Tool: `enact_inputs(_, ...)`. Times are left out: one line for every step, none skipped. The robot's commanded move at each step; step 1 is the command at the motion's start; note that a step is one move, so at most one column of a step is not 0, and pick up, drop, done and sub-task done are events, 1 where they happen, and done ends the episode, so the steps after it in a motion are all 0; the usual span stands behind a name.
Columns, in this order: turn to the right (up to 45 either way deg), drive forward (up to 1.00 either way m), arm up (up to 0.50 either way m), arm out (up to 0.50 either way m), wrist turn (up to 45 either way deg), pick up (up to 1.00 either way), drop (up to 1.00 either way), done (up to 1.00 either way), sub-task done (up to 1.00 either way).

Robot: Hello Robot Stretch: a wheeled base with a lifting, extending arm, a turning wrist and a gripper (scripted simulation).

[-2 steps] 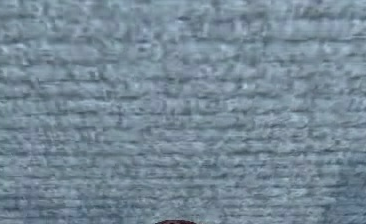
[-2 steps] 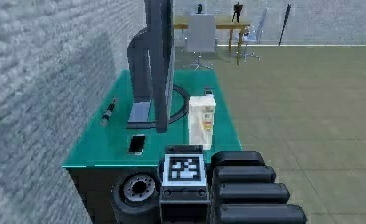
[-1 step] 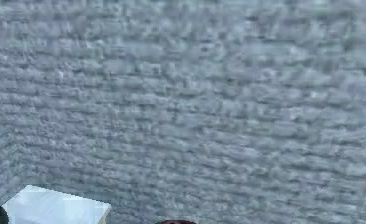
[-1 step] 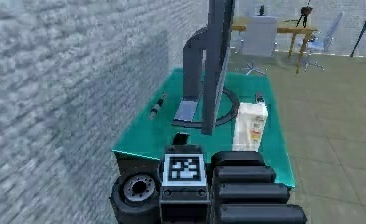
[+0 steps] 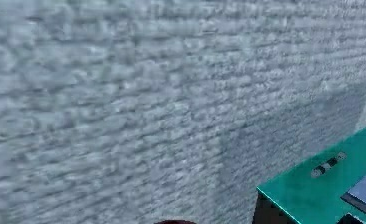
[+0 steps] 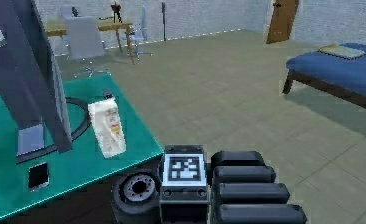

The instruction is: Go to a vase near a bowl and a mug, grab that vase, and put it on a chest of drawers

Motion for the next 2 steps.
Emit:
enact_inputs(45.0,0.0,0.0,0.0,0.0,0.0,0.0,0.0,0.0)
enact_inputs(45.0,0.0,0.0,0.0,0.0,0.0,0.0,0.0,0.0)
